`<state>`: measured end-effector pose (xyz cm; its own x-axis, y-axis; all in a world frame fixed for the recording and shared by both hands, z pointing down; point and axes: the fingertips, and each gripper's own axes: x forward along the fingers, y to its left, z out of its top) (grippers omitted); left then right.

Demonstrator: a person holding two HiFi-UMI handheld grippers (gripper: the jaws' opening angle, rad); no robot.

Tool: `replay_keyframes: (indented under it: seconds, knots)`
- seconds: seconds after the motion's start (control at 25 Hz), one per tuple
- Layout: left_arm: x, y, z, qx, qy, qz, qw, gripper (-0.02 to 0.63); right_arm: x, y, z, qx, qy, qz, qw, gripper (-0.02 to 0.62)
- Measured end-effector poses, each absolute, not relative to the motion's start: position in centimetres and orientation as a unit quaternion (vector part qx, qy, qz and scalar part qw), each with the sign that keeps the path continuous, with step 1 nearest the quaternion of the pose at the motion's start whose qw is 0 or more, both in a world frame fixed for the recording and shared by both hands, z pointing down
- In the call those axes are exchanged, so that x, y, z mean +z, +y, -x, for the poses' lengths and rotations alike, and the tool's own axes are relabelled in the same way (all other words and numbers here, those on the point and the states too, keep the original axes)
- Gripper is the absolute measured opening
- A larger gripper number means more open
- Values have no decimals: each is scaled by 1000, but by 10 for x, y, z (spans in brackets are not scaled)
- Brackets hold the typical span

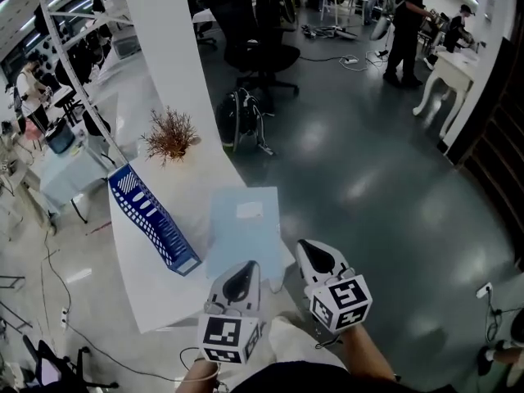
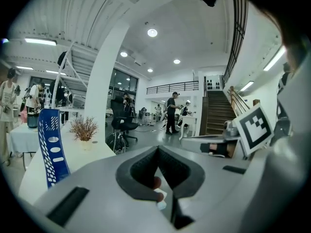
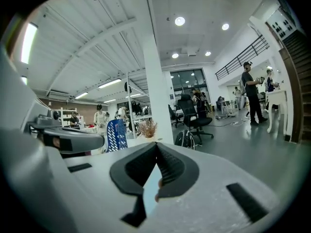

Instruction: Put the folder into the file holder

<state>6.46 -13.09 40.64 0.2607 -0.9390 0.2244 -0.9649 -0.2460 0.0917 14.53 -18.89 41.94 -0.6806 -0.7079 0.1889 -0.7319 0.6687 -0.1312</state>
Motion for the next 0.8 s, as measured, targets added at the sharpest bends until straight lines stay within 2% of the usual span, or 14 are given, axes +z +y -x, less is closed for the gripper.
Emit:
replay_keyframes:
  seconds: [0.2,0.6,0.8]
  knots:
    - [415,-157,-59,66,-612,-782,95,5,433,-217,-142,112,-913,-386,73,3]
    - [433,-197,-51,66,-625,-769,118,5,468,-264,-129,148,-919,-353,96,6]
    - [439,-206,-40,68,-629,-764,125,5,483,-280,-117,179,-920,-333,102,36]
